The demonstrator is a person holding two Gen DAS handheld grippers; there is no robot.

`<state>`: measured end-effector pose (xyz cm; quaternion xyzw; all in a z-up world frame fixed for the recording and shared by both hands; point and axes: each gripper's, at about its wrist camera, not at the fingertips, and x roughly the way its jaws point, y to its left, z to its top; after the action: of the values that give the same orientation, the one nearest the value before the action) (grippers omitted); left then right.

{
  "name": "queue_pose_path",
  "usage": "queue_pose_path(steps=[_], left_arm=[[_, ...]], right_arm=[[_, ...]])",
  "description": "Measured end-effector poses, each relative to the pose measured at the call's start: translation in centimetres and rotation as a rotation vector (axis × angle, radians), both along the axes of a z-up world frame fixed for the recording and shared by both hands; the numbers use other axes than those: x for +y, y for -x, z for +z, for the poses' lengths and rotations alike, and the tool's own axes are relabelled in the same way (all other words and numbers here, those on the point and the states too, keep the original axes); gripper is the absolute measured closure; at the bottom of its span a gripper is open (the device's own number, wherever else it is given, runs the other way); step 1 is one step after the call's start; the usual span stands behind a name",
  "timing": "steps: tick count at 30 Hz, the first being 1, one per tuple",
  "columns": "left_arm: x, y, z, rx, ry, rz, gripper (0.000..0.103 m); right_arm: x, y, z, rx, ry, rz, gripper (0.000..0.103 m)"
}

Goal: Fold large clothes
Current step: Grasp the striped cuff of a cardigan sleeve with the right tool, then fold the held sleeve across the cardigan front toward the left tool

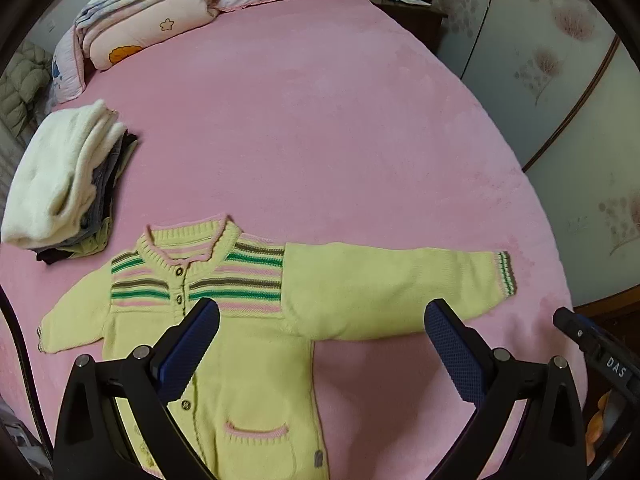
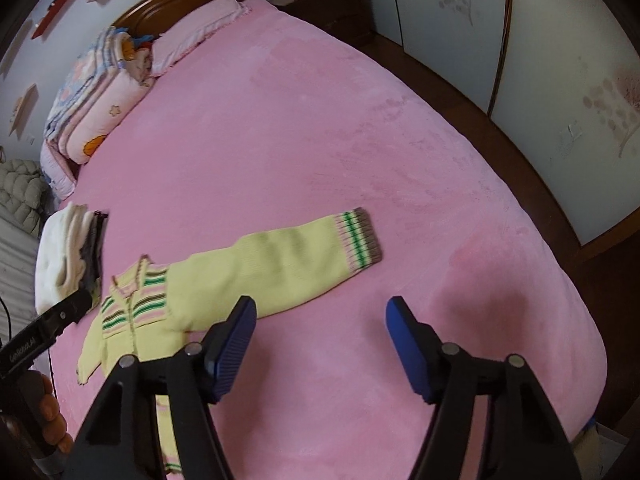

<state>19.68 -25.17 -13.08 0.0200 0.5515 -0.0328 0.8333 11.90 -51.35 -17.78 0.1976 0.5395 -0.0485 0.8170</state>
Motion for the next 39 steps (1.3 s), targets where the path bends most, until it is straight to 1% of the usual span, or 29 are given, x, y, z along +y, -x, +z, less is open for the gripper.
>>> queue_pose_path(steps=[2,5,7,9,11,16,18,21,22,23,24,25,26,28,30,33,35,39], left_arm=[[-0.7,-0.6,-1.1,-0.016,-0.01,0.0,0.001],[-1.9,-1.6,-3.1,-0.011,-0.008,-0.007,0.001],[-2.5,-2.1,-4.2,0.007,-0.004,-0.016,0.001],[-3.2,-2.9,-5.8,0.037,-0.001,-0.024,0.001],[-3.8,-3.6,-7.1,0.065,0.016,-0.032,0.001],[-4.4,-4.5,-9.1,0.096,0.057,-0.036,0.002],[-4.5,-4.8,-9.8,0.11,0.061,-0.032,0.002],[-4.7,-4.9,-10.2,0.117,0.064,-0.03,0.002],[-4.7,-4.9,-10.3,0.121,0.064,-0.028,0.002],[-4.6,-4.8,-10.3,0.126,0.065,-0.026,0.002],[-4.6,-4.8,-10.3,0.13,0.067,-0.025,0.002],[-4.6,-4.7,-10.2,0.133,0.068,-0.025,0.002],[-4.7,-4.7,-10.0,0.135,0.067,-0.025,0.002],[-4.3,-4.5,-9.5,0.132,0.065,-0.022,0.002],[-3.5,-4.3,-8.5,0.123,0.077,-0.016,0.002],[-2.3,-3.8,-7.1,0.102,0.094,0.009,0.002],[-1.4,-3.4,-6.2,0.091,0.109,0.024,0.002],[0.8,-2.6,-4.4,0.07,0.14,0.05,0.002]], right_arm=[[-0.5,-1.0,-1.4,0.013,0.015,0.012,0.035],[-1.3,-2.5,-3.6,0.036,0.023,0.015,0.035],[-1.8,-3.5,-5.2,0.062,0.009,0.01,0.037],[-2.2,-4.4,-6.7,0.085,-0.002,0.005,0.041],[-2.4,-5.1,-8.0,0.107,-0.012,-0.001,0.043],[-2.4,-6.4,-10.3,0.143,-0.031,-0.016,0.045],[-2.3,-6.5,-11.1,0.156,-0.031,-0.019,0.045],[-1.9,-6.6,-11.6,0.16,-0.036,0.003,0.058],[-1.7,-6.6,-11.7,0.162,-0.044,0.018,0.07],[-1.7,-6.6,-11.8,0.165,-0.05,0.026,0.078],[-1.6,-6.6,-11.7,0.163,-0.053,0.032,0.08],[-1.6,-6.5,-11.6,0.161,-0.055,0.035,0.085],[-1.7,-6.4,-11.3,0.157,-0.071,0.037,0.087],[-1.9,-6.1,-10.7,0.138,-0.094,0.034,0.089],[-1.7,-5.6,-9.3,0.101,-0.117,0.041,0.09],[-0.5,-4.9,-6.4,0.036,-0.144,0.076,0.09],[0.5,-4.8,-4.7,-0.002,-0.161,0.11,0.09],[4.1,-5.0,-1.6,-0.069,-0.174,0.211,0.09]])
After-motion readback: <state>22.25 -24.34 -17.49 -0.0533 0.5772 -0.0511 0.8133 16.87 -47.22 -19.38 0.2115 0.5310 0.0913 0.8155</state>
